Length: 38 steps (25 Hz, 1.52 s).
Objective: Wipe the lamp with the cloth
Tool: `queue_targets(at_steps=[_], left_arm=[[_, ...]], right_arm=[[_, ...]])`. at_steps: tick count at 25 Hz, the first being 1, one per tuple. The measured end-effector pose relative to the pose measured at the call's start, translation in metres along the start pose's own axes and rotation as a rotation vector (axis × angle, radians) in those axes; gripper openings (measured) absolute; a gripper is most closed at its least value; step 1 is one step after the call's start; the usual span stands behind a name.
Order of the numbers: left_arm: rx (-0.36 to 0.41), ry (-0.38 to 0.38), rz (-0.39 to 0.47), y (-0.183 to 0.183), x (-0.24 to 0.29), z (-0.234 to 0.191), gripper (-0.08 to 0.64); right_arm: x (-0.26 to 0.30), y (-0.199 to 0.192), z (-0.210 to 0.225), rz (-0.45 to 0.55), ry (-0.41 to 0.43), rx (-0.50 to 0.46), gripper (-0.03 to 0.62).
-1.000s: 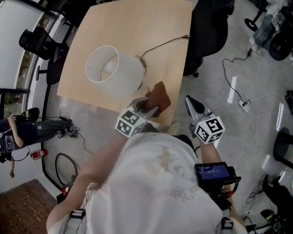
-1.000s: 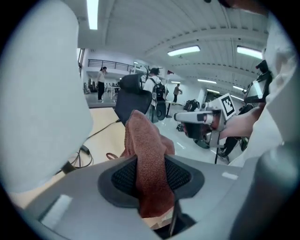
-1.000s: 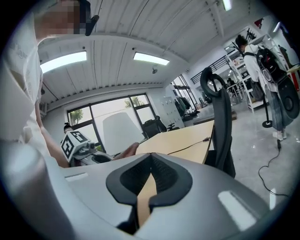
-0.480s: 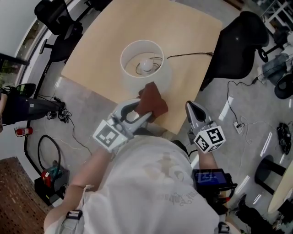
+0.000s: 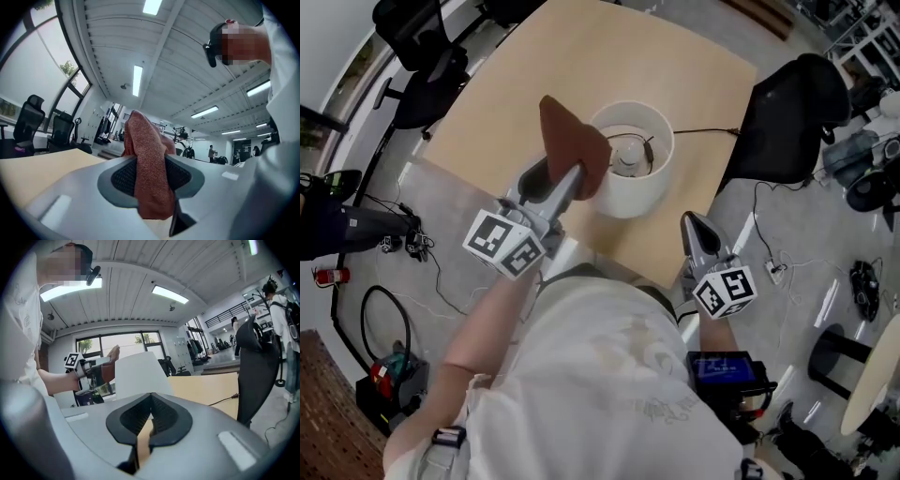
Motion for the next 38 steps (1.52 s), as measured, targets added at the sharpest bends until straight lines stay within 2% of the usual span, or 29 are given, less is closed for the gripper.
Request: queue_targets(at_steps=[5,8,11,16,21,24,28,30,33,38], left_arm=[[-0.064,-0.048,0.024,-0.014,0.008,-0.015,0.161],[-0.109,-0.057,0.003,-0.030,0.004,-0.025,0.161],[-0.149,-0.062,-0.063,-0.059,0.000,-0.037,0.161],[-0.169,-0.083,-0.189,-0.107,-0.005,-0.053,0.163],[-0.186,-0.086,-0.271,-0.133,-0.009,-0.065,0.163],[-0.205,-0.102,-0.233,-0.114,-0.004,-0.074,0.163],[-0.233,-0.189,-0.085,-0.044,0.025,-0.074,0.163],[-0.224,-0.237,-0.049,-0.014,0.041,-0.070,0.161],[-0.182,-0.280,-0.080,0.000,0.059,-0.063,0.163],[-0.138,-0.269,-0.161,-0.021,0.065,-0.057,0.161]], right_arm=[[0.001,0.000,-0.007,0.006,-0.064,-0.005,0.012],[-0.002,-0.001,-0.005,0.010,-0.113,-0.004,0.012],[-0.004,-0.004,-0.006,0.004,-0.153,-0.004,0.012],[-0.007,-0.005,-0.008,0.008,-0.201,-0.002,0.012],[-0.014,-0.003,-0.007,0.021,-0.254,0.003,0.012],[-0.014,-0.004,-0.008,0.028,-0.279,0.008,0.012],[-0.010,-0.002,-0.008,0.038,-0.305,0.012,0.012],[-0.005,-0.001,-0.011,0.045,-0.312,0.009,0.012],[0.000,0.001,-0.020,0.055,-0.324,0.002,0.012],[-0.008,0.002,-0.024,0.056,-0.365,-0.010,0.012]])
Point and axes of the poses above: the fingertips, and each gripper's own axes: x forward along the fingers, z to its right, y out of its top, the point moved 1 cm from there along -x, backward along the fingers, and after that the axes turned 1 degree about -x, right-handed, at the moved point
